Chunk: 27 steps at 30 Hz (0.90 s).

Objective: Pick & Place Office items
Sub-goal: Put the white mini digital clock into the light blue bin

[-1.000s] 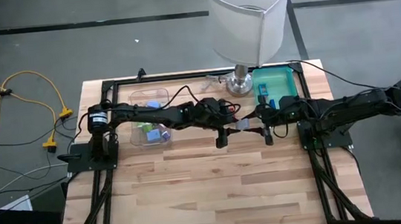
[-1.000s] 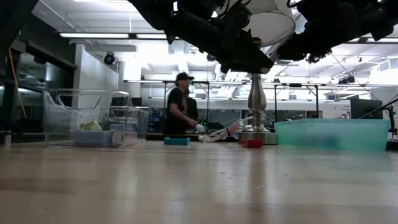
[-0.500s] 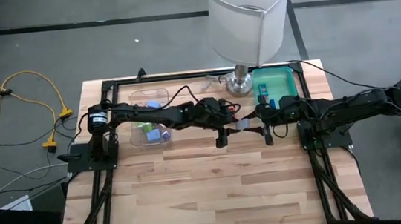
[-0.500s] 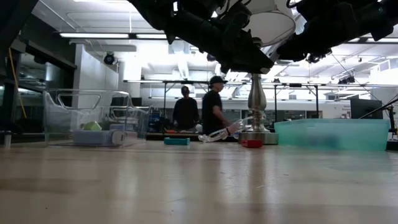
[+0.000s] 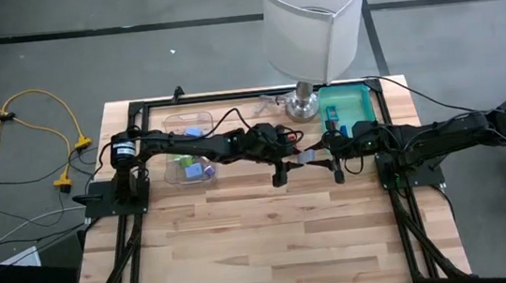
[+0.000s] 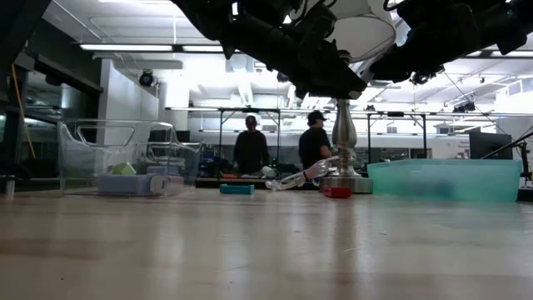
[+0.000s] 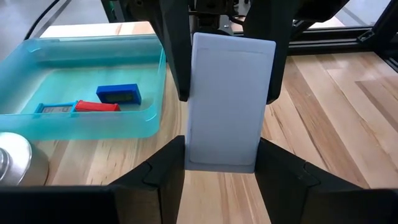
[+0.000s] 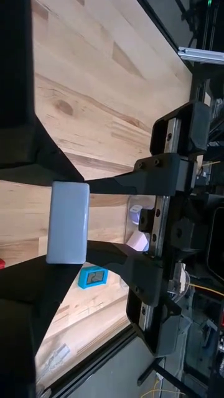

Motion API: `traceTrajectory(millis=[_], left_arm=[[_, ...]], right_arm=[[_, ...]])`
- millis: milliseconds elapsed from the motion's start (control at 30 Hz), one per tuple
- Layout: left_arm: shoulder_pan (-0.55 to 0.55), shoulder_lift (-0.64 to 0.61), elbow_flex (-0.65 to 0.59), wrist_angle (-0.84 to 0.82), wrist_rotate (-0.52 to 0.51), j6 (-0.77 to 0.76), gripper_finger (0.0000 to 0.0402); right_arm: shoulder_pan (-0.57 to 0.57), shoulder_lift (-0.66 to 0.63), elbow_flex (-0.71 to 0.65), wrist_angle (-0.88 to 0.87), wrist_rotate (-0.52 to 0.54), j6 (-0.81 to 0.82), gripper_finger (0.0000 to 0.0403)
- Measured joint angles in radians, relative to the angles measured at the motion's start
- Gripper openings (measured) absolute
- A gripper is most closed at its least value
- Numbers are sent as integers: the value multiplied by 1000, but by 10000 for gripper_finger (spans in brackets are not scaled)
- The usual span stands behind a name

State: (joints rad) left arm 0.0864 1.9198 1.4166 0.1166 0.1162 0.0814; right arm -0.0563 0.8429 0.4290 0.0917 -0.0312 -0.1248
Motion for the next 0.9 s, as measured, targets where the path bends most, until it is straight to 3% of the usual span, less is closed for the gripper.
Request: traceTrajectory(millis=[400, 733, 900], left_arm=[[-5, 0, 0, 1, -3, -8, 177], [-10, 0, 0, 3, -3, 24, 245], [-12, 0, 0, 2, -1, 23, 257]], right_arm=[[0, 0, 0, -1, 0, 0, 148], [0, 0, 0, -5, -5, 0, 148], [0, 0, 0, -13, -4, 34, 147]])
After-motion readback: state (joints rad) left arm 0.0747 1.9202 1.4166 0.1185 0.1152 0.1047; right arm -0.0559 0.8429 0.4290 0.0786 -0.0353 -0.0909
